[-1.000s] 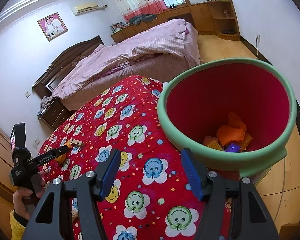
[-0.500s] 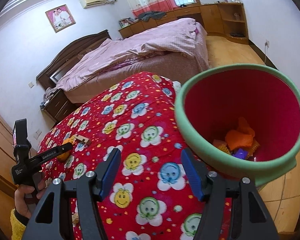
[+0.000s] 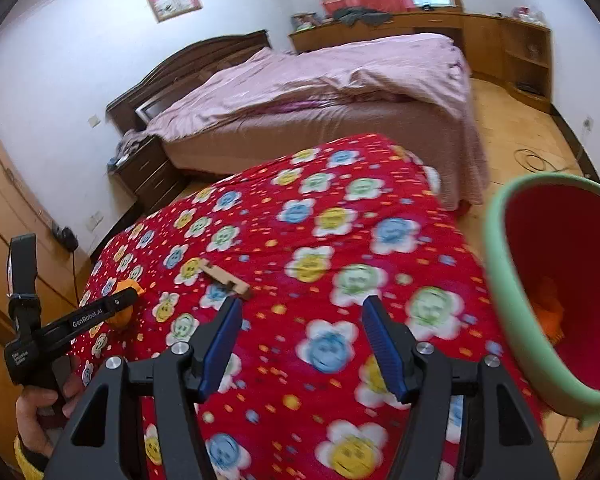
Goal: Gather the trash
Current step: 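Grasp the light wooden stick with the right tool while the left tool holds the bundle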
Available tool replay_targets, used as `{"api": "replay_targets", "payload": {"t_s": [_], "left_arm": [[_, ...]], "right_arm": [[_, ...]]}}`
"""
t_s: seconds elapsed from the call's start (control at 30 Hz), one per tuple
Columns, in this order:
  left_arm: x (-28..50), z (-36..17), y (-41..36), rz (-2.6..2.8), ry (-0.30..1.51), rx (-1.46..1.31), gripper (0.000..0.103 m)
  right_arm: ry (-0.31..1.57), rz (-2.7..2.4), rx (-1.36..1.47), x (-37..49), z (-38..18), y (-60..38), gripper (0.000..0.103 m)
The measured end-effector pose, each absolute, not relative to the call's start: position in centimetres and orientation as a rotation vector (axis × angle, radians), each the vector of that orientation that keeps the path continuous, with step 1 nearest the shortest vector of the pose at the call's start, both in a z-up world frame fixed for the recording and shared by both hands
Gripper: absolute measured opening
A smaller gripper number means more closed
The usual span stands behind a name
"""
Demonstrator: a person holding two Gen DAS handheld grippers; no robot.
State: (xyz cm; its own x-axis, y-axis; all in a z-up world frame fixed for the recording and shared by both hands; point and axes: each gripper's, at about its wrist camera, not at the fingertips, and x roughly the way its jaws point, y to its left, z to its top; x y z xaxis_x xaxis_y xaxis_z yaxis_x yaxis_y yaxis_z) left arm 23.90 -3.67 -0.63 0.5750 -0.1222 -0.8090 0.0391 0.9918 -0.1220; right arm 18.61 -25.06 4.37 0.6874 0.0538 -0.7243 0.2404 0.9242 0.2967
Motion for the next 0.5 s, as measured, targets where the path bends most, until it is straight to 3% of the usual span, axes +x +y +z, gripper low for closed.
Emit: {"api": "replay_targets", "payload": {"t_s": [0.3, 0.5], "left_arm": [[24.1, -0.9, -3.0, -0.088, 0.967, -0.11, 0.049], [24.2, -1.0, -3.1, -0.095, 0.971, -0.112, 0.049]], "right_arm": [[0.878, -0.021, 0.302, 23.5, 2.1, -21.5, 0.065], [0.916, -0.001, 0.243, 25.7, 0.5, -20.3, 0.054]]}}
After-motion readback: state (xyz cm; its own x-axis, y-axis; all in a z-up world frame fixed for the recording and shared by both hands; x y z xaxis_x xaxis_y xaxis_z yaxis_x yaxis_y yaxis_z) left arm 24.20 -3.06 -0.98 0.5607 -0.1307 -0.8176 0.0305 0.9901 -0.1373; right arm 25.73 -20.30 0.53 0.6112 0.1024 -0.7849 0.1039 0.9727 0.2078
